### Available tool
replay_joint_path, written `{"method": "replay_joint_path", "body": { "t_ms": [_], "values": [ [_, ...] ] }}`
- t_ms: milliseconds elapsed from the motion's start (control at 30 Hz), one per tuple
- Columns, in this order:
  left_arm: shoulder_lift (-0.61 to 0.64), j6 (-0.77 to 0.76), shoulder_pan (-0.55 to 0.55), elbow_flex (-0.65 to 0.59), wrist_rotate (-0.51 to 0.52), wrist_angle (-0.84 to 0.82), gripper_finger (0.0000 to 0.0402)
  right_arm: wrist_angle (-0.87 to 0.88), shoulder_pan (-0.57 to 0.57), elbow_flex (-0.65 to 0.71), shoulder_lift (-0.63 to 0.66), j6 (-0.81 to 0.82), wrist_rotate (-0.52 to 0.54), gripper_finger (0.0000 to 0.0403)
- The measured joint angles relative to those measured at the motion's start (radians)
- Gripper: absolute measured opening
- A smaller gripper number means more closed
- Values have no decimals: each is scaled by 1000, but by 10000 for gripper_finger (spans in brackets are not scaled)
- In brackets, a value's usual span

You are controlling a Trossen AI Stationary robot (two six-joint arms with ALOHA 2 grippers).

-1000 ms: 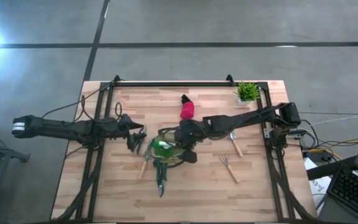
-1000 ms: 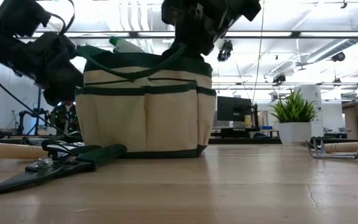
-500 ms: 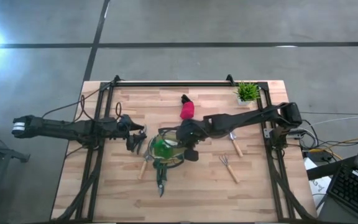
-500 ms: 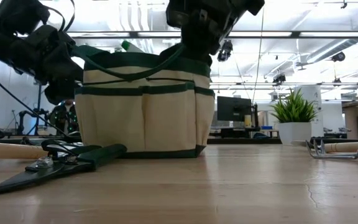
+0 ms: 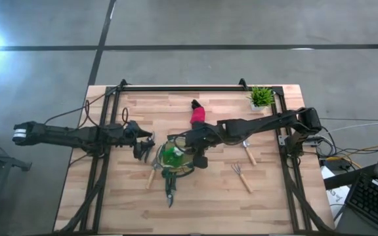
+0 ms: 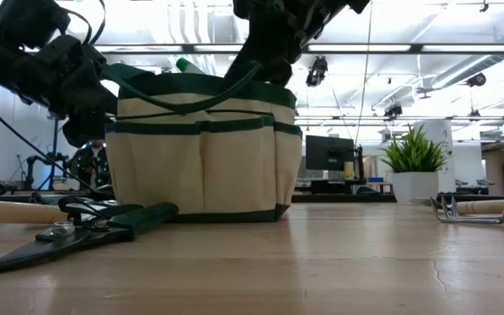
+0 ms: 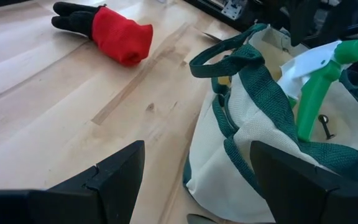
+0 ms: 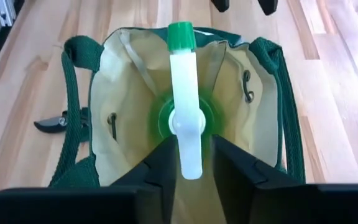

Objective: Pick & Place Garden tools in Gardening bag
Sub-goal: Adjust the spray bottle into the white gardening bag

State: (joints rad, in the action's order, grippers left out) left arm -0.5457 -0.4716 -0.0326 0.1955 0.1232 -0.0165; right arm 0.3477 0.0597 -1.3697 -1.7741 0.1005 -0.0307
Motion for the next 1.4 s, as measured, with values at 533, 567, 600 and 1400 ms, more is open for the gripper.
{"method": "replay_joint_path", "body": {
  "t_ms": [533, 567, 600, 1400],
  "values": [
    [-25, 99, 1, 3, -220, -63, 293, 4, 1, 0, -2, -7, -3, 165],
    [-38, 106, 1, 3, -221, -66, 293, 7, 1, 0, -2, -7, -3, 165],
    [-53, 116, 1, 3, -223, -65, 293, 10, -1, 0, -2, -8, -3, 164],
    [-501, 291, 3, 120, -309, 244, 293, 47, -1, 0, 50, -29, 7, 156]
  ]
}}
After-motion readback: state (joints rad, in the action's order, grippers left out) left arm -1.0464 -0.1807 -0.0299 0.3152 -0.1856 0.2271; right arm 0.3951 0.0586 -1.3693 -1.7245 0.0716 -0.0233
